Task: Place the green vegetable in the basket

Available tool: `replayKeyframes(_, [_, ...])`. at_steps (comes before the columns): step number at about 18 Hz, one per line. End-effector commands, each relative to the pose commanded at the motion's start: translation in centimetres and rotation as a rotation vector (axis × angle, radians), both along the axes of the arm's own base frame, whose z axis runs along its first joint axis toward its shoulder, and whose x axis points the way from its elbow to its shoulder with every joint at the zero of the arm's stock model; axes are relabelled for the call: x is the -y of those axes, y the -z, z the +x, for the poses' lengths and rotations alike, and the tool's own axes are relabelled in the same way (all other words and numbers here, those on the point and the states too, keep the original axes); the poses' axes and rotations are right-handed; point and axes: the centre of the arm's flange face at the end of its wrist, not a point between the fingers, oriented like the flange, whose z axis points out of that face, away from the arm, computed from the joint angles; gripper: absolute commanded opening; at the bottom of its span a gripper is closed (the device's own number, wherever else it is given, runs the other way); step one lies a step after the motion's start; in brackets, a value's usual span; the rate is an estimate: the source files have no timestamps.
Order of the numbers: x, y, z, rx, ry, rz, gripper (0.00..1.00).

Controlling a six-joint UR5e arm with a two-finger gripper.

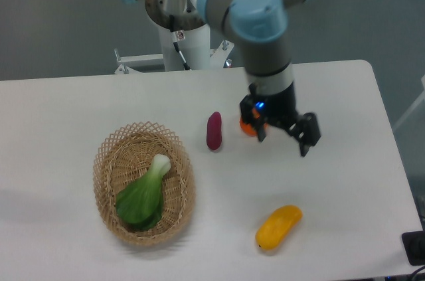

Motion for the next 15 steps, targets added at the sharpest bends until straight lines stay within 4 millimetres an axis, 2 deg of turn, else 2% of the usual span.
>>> replayKeyframes(3, [4.9,-0.2,-1.9,0.058,0.098,0.036,1.0])
replayKeyframes(6, [7.5,-0.7,-2.9,0.051,0.107,0.055,1.0])
replayKeyframes(15, [8.2,-0.2,-3.4,0.053,0.094,0.057,1.0])
